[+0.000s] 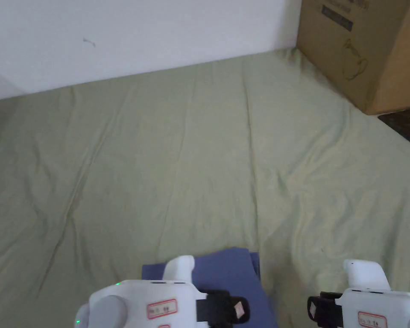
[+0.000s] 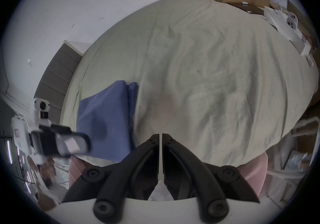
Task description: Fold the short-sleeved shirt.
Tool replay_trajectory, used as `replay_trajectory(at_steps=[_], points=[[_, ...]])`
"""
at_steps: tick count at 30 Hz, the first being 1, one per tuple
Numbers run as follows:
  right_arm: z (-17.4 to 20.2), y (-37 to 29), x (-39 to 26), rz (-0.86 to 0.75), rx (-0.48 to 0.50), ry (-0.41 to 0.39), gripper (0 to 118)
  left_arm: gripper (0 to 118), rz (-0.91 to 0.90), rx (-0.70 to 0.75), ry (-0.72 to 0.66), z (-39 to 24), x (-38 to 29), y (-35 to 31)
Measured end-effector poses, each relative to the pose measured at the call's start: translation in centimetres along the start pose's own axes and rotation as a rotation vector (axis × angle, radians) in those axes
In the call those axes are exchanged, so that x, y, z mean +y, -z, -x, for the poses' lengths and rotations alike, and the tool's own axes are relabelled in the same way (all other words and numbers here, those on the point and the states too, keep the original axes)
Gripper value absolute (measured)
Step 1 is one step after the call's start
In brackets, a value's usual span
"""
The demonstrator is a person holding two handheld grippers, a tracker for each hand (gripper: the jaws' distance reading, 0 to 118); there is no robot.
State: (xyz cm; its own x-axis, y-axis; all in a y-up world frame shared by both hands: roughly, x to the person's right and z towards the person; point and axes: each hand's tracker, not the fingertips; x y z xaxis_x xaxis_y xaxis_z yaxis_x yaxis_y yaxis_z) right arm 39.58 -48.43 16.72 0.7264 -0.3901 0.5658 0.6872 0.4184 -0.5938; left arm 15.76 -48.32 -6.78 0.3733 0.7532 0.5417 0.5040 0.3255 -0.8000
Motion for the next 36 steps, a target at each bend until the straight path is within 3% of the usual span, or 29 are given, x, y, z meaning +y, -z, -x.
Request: replay_trajectory(at_steps=[5,7,10,12,16,18,20,21,23,24,25,30,31,32,33,34,36], points=[[5.6,1.0,1.8,-0.004,0.062,-0.156,4,0,-0.169,0.172,-0.107,5.5,-0.2,-8.3],[8.3,1.9,2.2,-0.003,0.075,-0.237,4,0,-0.204,0.178,-0.156,7.5,-1.3,-10.6],[12.1,4.1,2.2,-0.012,0.013,-0.338,4,0,-0.257,0.165,-0.213,9.9,-3.5,-12.9],[13.3,6.5,2.0,0.026,0.021,-0.358,4,0,-0.251,0.161,-0.232,10.9,-4.8,-13.4],[13.1,10.8,0.5,0.105,-0.08,-0.401,4,1,-0.249,0.13,-0.255,11.3,-6.1,-12.7],[13.2,10.5,0.6,0.091,-0.065,-0.386,4,2,-0.247,0.104,-0.255,11.8,-5.8,-12.2],[13.4,10.2,1.1,0.084,-0.069,-0.378,4,28,-0.242,0.071,-0.251,11.9,-5.0,-11.3],[13.5,10.3,1.2,0.087,-0.074,-0.386,4,56,-0.229,0.05,-0.258,11.5,-4.7,-10.5],[13.4,10.2,1.2,0.095,-0.075,-0.389,4,93,-0.197,-0.009,-0.266,12.1,-3.6,-8.6],[13.4,10.2,1.2,0.096,-0.074,-0.386,4,108,-0.189,-0.023,-0.279,12.3,-3.1,-7.8],[13.3,10.2,1.3,0.099,-0.073,-0.382,4,113,-0.181,-0.044,-0.29,13.0,-3.0,-7.0],[13.0,10.2,1.6,0.107,-0.061,-0.355,4,108,-0.098,-0.194,-0.331,14.3,-1.8,-3.0],[13.1,10.0,1.6,0.11,-0.059,-0.351,4,95,-0.105,-0.204,-0.324,14.1,-1.6,-2.8],[13.1,9.9,1.6,0.111,-0.059,-0.349,4,66,-0.112,-0.174,-0.323,14.1,-1.6,-2.6],[13.2,9.9,1.7,0.113,-0.061,-0.346,4,28,-0.096,-0.063,-0.325,15.2,-1.7,-2.5],[13.3,9.8,1.8,0.115,-0.066,-0.346,4,28,-0.065,-0.025,-0.334,16.1,-1.9,-2.3],[13.6,9.4,1.9,0.121,-0.059,-0.345,4,27,-0.1,-0.204,-0.424,17.0,-2.0,-3.3]])
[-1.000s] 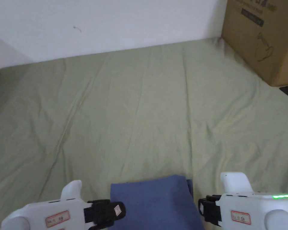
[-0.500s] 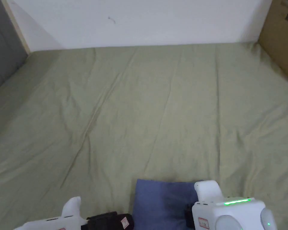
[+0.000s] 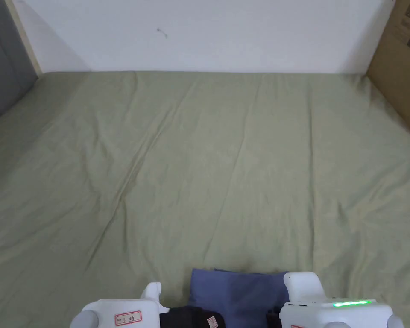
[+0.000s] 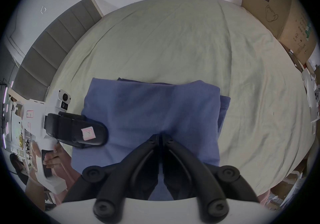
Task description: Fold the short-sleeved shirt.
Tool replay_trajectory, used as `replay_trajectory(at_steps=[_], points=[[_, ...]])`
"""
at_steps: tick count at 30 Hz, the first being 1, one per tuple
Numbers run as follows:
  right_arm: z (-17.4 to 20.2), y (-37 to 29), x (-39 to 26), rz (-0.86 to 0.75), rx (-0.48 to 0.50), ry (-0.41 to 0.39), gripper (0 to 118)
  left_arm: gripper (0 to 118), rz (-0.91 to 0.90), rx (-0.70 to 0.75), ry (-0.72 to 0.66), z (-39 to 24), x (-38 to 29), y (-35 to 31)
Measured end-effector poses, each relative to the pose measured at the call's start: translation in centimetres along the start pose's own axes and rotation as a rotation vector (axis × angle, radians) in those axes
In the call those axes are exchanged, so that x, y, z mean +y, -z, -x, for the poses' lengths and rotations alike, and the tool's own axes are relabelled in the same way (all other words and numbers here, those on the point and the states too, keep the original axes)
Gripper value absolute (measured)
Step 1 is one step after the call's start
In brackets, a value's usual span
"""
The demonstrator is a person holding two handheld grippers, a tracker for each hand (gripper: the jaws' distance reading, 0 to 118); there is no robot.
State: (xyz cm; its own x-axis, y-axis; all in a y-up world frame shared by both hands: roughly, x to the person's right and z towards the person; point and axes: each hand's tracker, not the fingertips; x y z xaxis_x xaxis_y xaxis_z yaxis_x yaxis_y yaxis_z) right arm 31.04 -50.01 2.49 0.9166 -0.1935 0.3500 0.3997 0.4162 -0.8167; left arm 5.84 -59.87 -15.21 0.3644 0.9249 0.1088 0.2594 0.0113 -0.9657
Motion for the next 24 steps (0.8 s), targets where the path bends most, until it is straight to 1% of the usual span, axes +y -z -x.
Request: replay_trajectory(at_steps=[1,2,4,6,8,12,14,16,18,20,22,23,24], points=[[0.2,-0.3,0.1,-0.002,-0.002,-0.008,4,26,0.001,0.038,0.032,-1.0,-0.1,-0.4],[0.5,-0.6,0.2,-0.01,-0.008,-0.021,4,26,-0.011,0.086,0.107,-1.8,-0.1,-0.9],[1.0,-1.1,0.4,-0.021,-0.013,-0.032,4,26,-0.001,0.136,0.165,-2.9,0.3,-2.5],[1.2,-1.4,0.7,-0.032,-0.003,-0.03,4,26,-0.037,0.175,0.172,-3.8,0.8,-4.9],[1.6,-1.5,1.0,-0.041,0.009,-0.024,4,26,-0.061,0.282,0.242,-4.1,1.9,-8.6],[2.4,-1.1,1.4,-0.048,-0.001,-0.027,4,26,-0.133,0.541,0.237,-2.9,5.0,-16.5],[2.8,-0.7,1.6,-0.041,-0.003,-0.031,4,26,-0.138,0.675,0.254,-2.9,6.7,-20.0],[3.2,-0.5,1.8,-0.031,-0.005,-0.043,4,26,-0.141,0.837,0.29,-2.7,8.4,-23.4],[3.4,-0.5,2.0,-0.025,-0.012,-0.064,4,26,-0.151,1.023,0.289,-1.6,10.8,-26.8],[3.4,-0.5,2.2,-0.021,-0.028,-0.074,4,26,-0.137,1.27,0.314,-1.3,12.3,-29.0],[3.3,-0.4,2.3,-0.016,-0.037,-0.075,4,26,-0.117,1.519,0.377,-0.1,14.3,-30.5],[3.2,-0.3,2.4,-0.014,-0.043,-0.069,4,26,-0.108,1.616,0.405,0.5,15.1,-31.2],[3.2,-0.1,2.5,-0.01,-0.046,-0.064,4,27,-0.099,1.682,0.426,1.2,15.8,-32.0]])
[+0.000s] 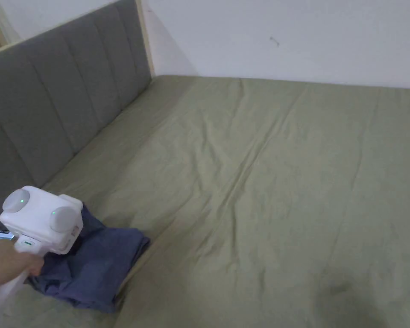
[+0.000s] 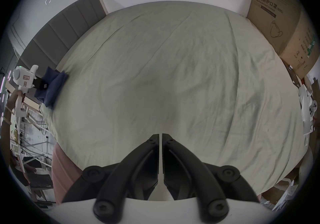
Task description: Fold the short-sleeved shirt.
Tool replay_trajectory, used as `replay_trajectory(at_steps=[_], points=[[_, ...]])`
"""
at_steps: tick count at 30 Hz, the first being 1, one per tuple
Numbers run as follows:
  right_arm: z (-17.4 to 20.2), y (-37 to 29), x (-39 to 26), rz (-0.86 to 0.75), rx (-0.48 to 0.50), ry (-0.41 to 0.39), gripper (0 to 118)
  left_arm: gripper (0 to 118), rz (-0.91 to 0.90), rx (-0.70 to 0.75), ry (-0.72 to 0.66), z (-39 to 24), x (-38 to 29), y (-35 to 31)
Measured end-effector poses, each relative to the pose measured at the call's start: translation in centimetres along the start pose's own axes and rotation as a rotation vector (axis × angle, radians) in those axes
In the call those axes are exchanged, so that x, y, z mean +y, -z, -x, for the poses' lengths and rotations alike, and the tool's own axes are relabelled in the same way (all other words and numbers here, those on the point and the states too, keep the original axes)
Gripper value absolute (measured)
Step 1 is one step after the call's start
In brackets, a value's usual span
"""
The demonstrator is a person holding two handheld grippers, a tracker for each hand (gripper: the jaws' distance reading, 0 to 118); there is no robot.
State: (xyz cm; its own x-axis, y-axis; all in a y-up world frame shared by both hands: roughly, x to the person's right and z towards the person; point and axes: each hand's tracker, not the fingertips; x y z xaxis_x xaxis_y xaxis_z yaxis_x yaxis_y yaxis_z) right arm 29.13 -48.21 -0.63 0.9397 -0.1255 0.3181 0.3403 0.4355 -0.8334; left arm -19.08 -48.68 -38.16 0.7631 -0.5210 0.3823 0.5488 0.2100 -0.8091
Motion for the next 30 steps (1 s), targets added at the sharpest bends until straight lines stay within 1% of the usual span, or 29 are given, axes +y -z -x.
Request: replay_trajectory(at_steps=[1,2,3,4,5,7,8,9,10,11,12,14,17,19,21,22,25,26,29,30], points=[[0.0,0.2,0.1,0.004,-0.003,0.003,4,35,0.004,0.088,0.033,0.7,-0.1,-0.1],[0.0,0.4,0.1,0.007,-0.004,0.003,4,55,0.025,0.044,-0.023,1.1,-0.1,0.9],[0.3,0.4,0.2,0.012,-0.006,0.0,4,85,0.045,0.082,-0.025,1.4,0.1,1.4],[0.3,0.5,0.3,0.02,-0.01,-0.009,4,101,0.058,0.098,-0.034,1.6,-0.1,1.4],[0.2,0.5,0.4,0.021,-0.019,-0.01,4,106,0.039,0.091,-0.048,2.1,-0.2,1.4],[0.0,0.4,0.5,0.019,-0.031,0.0,4,105,0.01,0.077,-0.103,2.6,-0.2,0.3],[-0.2,0.3,0.6,0.018,-0.026,0.009,4,104,0.013,0.056,-0.128,2.7,-0.3,-0.3],[-0.3,0.3,0.6,0.016,-0.021,0.019,4,88,0.011,0.049,-0.13,2.8,-0.5,-1.2],[-0.4,0.2,0.6,0.012,-0.018,0.024,4,58,-0.008,0.029,-0.162,2.6,-0.7,-2.2],[-0.4,0.0,0.6,0.007,-0.017,0.027,4,22,-0.036,-0.034,-0.199,2.3,-0.8,-3.3],[-0.4,-0.1,0.5,0.005,-0.015,0.028,4,2,-0.06,-0.124,-0.231,1.7,-1.0,-4.1],[-0.4,-0.4,0.3,0.002,-0.005,0.024,4,1,-0.106,-0.209,-0.289,0.5,-1.7,-6.7],[-0.8,-1.1,-0.2,-0.014,0.016,0.044,4,0,-0.206,-0.413,-0.376,-1.3,-2.4,-9.9],[-1.3,-1.6,-0.5,-0.029,0.038,0.063,4,0,-0.265,-0.48,-0.447,-2.9,-2.8,-12.5],[-1.6,-2.4,-0.8,-0.052,0.046,0.073,4,0,-0.312,-0.534,-0.472,-5.2,-3.5,-16.4],[-1.6,-2.9,-0.9,-0.068,0.046,0.075,4,0,-0.336,-0.525,-0.473,-6.4,-3.9,-18.2],[-2.1,-4.7,-1.5,-0.131,0.049,0.077,4,0,-0.438,-0.481,-0.417,-10.0,-5.0,-23.1],[-2.3,-5.4,-1.6,-0.156,0.048,0.088,4,0,-0.495,-0.457,-0.402,-11.4,-5.6,-25.0],[-3.3,-7.3,-1.7,-0.249,0.031,0.107,4,0,-0.624,-0.389,-0.377,-14.8,-7.0,-29.6],[-3.5,-8.0,-1.7,-0.279,0.018,0.106,4,0,-0.658,-0.386,-0.373,-15.7,-7.4,-30.9]])
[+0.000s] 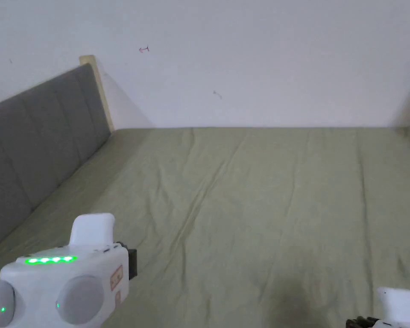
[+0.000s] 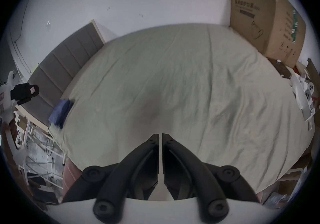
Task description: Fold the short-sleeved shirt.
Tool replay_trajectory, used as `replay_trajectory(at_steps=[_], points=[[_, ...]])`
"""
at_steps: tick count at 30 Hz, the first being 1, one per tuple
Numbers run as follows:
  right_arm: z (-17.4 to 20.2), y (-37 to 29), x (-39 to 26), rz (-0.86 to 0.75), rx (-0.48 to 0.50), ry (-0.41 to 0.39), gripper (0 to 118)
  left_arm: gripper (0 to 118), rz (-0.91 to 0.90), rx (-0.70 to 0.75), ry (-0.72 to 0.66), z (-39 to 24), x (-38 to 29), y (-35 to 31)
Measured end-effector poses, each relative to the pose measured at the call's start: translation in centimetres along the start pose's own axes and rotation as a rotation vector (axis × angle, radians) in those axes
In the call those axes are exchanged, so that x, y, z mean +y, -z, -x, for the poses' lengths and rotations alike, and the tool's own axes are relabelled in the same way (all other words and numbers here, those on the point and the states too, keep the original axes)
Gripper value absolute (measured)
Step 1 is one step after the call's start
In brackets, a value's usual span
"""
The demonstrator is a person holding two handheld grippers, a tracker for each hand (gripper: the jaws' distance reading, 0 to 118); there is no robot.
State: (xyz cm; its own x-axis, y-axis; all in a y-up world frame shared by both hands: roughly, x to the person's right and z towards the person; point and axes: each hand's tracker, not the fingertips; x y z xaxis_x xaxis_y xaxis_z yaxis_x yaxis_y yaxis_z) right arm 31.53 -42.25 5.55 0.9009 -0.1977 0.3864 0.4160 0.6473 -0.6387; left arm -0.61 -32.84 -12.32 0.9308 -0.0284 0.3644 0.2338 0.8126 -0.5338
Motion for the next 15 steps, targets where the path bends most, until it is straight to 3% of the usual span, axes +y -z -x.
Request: replay_trajectory(at_steps=[8,10,15], points=[[-0.8,-6.9,1.8,-0.353,-0.137,-0.032,4,0,-0.345,0.001,0.063,-7.5,-0.9,-5.8],[-0.4,-8.7,1.7,-0.446,-0.22,-0.052,4,0,-0.393,-0.012,0.05,-8.3,-1.2,-7.2],[0.8,-12.2,2.0,-0.603,-0.266,-0.095,4,0,-0.497,-0.013,0.082,-10.3,-2.3,-9.4]])
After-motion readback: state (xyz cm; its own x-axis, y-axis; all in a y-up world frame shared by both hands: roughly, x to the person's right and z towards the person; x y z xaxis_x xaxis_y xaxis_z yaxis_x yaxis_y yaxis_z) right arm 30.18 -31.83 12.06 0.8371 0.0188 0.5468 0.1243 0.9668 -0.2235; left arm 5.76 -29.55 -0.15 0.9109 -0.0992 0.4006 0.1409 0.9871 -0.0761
